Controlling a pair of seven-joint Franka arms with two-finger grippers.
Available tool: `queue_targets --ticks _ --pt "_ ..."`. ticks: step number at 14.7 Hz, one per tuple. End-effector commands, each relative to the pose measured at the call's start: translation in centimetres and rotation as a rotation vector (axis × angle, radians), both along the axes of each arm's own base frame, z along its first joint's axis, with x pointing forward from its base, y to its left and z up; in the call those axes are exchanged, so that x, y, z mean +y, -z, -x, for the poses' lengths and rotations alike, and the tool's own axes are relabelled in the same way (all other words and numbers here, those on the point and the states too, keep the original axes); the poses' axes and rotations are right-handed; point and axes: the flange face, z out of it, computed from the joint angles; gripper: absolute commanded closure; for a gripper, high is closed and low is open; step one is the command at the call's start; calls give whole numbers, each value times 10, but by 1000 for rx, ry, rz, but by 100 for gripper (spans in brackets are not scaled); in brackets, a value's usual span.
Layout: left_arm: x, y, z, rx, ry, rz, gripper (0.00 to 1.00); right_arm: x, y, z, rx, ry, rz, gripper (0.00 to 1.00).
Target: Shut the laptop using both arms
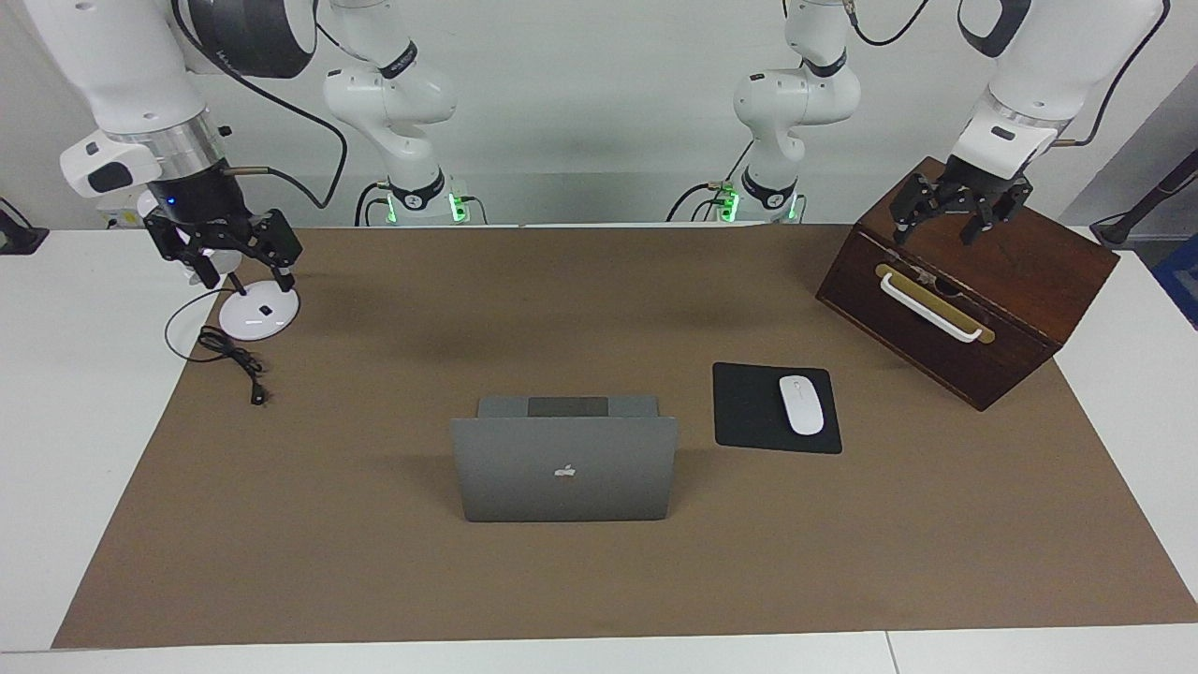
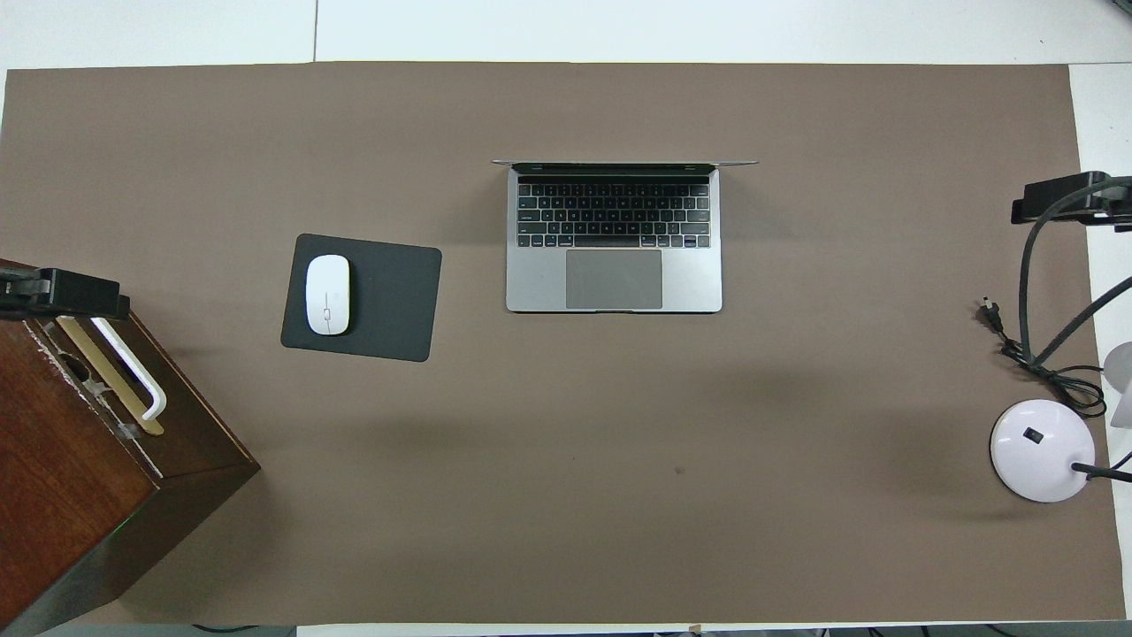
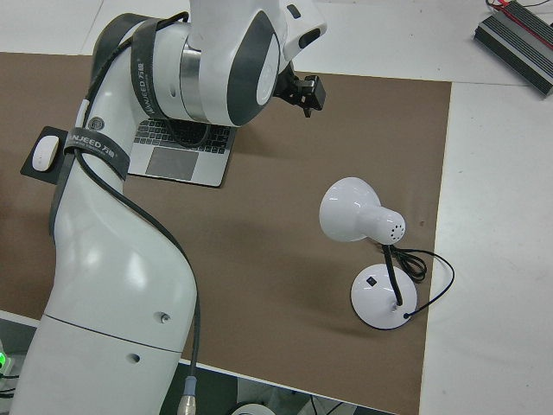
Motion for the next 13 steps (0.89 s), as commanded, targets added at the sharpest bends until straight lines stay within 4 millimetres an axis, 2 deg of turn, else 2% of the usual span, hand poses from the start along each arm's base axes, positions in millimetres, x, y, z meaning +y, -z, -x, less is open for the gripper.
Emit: queue_targets --ticks 1,11,12,13 --pt "3 -3 8 -3 -5 -24 0 -5 1 5 -5 -27 -8 0" --pt "-2 3 13 8 -7 -24 0 -5 0 3 -13 -36 -6 0" --pt "-3 5 13 12 -18 -25 0 -5 0 3 -18 -43 -3 1" --pt "-4 6 14 12 -42 -24 0 -5 -1 1 -27 -52 0 10"
